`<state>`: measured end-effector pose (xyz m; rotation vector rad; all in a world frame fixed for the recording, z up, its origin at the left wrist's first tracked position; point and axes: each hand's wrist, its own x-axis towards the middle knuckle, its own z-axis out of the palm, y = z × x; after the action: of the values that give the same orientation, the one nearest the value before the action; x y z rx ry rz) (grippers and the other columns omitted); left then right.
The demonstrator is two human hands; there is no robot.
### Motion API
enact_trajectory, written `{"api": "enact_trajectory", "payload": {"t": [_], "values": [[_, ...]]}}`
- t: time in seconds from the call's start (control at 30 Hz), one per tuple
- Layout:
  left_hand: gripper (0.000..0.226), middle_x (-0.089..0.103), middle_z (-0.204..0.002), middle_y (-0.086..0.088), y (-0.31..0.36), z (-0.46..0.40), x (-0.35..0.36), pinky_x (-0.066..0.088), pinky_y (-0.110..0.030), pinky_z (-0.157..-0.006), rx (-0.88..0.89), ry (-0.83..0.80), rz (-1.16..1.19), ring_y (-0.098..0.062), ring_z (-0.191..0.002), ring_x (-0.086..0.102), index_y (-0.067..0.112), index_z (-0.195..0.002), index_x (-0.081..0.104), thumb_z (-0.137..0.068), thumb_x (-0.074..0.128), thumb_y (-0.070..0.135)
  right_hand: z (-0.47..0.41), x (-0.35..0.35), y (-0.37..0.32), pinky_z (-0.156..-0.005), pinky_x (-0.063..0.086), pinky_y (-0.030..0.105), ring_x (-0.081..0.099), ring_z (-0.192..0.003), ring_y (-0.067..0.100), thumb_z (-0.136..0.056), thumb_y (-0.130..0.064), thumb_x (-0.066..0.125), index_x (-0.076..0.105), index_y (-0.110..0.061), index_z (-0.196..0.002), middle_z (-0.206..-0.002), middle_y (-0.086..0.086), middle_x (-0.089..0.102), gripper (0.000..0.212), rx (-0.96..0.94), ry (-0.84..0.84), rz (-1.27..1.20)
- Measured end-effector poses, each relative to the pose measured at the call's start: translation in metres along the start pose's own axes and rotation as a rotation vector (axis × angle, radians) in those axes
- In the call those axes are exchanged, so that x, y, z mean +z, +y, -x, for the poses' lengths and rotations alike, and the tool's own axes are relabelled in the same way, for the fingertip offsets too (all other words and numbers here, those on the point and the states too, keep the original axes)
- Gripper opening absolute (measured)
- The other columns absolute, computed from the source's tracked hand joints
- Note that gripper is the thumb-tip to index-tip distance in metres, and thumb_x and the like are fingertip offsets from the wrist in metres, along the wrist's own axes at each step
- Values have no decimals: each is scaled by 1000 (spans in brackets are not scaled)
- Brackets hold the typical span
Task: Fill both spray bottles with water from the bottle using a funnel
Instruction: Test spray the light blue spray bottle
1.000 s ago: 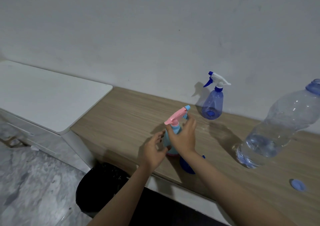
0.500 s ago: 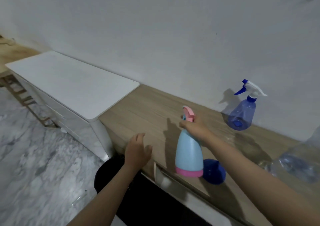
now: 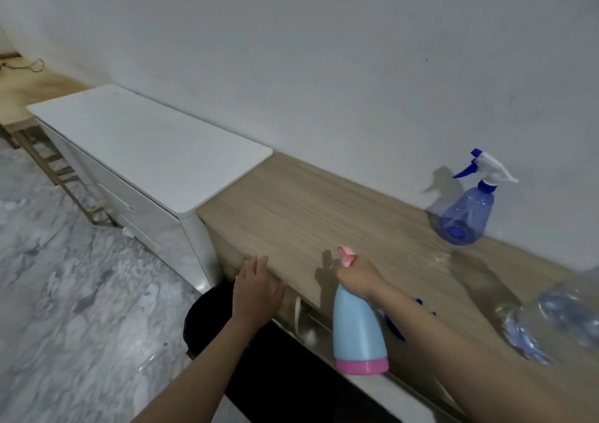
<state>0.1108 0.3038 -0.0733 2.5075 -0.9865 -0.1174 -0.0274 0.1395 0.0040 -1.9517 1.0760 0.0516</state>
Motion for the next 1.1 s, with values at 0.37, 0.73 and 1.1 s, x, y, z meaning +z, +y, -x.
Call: {"api": "enact_trajectory", "payload": {"t": [0.37, 0.73, 1.1], "values": [[93, 41, -143, -21, 2, 4, -4, 33, -47, -109, -14, -9, 21, -37, -134, 36, 3, -138, 40, -70, 29, 65, 18, 31, -12, -81, 42, 24, 58, -99, 21, -86, -34, 58, 57, -14, -125, -117, 9, 60, 44, -77, -148, 47], [83, 50, -136, -21, 20, 2, 12, 37, -45, -105, 36, -26, 16, -35, -130, 44, 1, -132, 47, -73, 35, 58, 18, -21, 10, -81, 50, 33, 62, -100, 27, -88, -25, 52, 53, -5, -131, -122, 17, 62, 47, 25, -4, -3], [72, 57, -124, -25, 37, -1, 3, 42, -45, -101, 73, 52, 96, -39, -120, 52, -5, -125, 52, -75, 52, 47, 17, -22, -4, -61, 37, 26, 49, -65, 13, -85, -26, 64, 58, -12, -90, -78, 5, 54, 16, -85, -136, -83]]}}
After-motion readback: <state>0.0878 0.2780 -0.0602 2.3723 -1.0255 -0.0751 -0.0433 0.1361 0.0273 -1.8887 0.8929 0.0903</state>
